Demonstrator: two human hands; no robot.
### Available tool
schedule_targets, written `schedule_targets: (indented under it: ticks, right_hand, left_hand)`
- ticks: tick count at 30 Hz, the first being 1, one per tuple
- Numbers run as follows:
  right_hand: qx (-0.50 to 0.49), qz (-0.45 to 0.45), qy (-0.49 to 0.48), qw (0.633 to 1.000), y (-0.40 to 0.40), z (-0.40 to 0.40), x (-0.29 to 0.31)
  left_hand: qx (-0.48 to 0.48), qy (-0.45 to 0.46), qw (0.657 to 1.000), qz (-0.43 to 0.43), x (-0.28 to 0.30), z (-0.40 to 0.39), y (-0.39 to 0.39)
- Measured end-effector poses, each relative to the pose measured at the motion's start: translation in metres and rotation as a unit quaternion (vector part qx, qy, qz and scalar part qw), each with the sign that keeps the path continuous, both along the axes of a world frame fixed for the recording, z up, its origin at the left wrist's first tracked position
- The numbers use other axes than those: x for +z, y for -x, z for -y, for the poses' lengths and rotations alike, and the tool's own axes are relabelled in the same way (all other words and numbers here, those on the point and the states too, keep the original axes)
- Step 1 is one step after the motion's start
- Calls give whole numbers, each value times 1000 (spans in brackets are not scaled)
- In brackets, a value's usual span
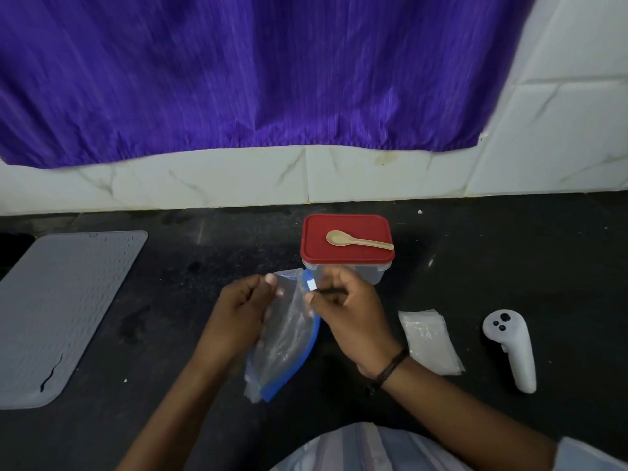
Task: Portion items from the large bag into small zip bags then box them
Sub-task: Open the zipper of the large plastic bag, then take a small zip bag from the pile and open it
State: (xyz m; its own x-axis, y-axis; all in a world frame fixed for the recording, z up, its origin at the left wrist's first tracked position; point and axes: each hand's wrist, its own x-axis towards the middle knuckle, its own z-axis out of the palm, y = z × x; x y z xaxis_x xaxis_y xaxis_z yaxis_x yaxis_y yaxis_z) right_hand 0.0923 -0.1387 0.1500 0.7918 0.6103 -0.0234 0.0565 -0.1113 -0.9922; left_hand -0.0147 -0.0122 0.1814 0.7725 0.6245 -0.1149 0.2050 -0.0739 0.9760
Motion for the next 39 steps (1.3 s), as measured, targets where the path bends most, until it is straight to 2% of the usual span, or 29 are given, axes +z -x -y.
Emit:
schedule_targets:
  ticks: [2,4,7,9,11,13,16,19,20,21,24,25,26,27,28,30,32,33,35,37,39]
  right_hand:
    - [31,-72,17,997,1,0,0]
    - [31,-98,44,994,5,-1,-3]
    - [12,-212,32,977,10,-4,-7]
    - [7,-325,-7,946,9,-4,-8]
    - [0,-430,-49,902,7,-5,-12]
    - [-21,-493,-69,867,5,-9,-19]
    - [-20,-530,-118,839,2,-13,-34]
    - [33,-547,-157,822,-2,-11,-43]
    - [57,-542,-148,825,-2,-9,-44]
    - [74,-536,-131,831,-1,-8,-48]
    - [91,-485,-83,866,0,-3,-55]
    - [97,-428,-64,896,-1,0,-58]
    - [120,-321,-24,939,-3,4,-59]
    - [150,-175,35,972,-4,8,-59]
    - [179,-27,89,980,-5,11,-61]
    - [203,190,160,947,-5,12,-69]
    - [185,270,175,929,-3,9,-71]
    - [170,266,175,932,-2,8,-71]
    - [139,179,168,959,-4,8,-70]
    - [94,34,122,987,-5,8,-70]
    - [36,-111,76,990,-1,6,-69]
  left_hand:
    - [38,67,997,27,-10,6,-1]
    - [47,121,991,44,-18,15,-1]
    - [44,252,965,56,-32,24,-1]
    - [59,334,940,41,-48,19,-2]
    - [71,440,894,38,-53,18,0]
    - [67,516,853,49,-58,17,2]
    - [38,591,804,56,-60,21,6]
    - [2,611,790,59,-68,17,13]
    - [-17,613,788,53,-68,13,14]
    - [-33,593,803,48,-69,12,15]
    - [-76,635,763,86,-72,9,21]
    - [-75,635,763,97,-73,8,21]
    - [-72,625,772,94,-78,7,20]
    - [-59,610,786,84,-82,7,19]
    - [-48,598,795,88,-84,7,18]
    - [-44,577,810,98,-87,8,17]
    - [-50,561,820,102,-90,10,14]
    - [-52,542,834,89,-89,12,14]
    - [-40,445,895,20,-82,15,13]
    - [-11,256,965,-63,-78,18,12]
    - [-11,14,993,-115,-81,20,14]
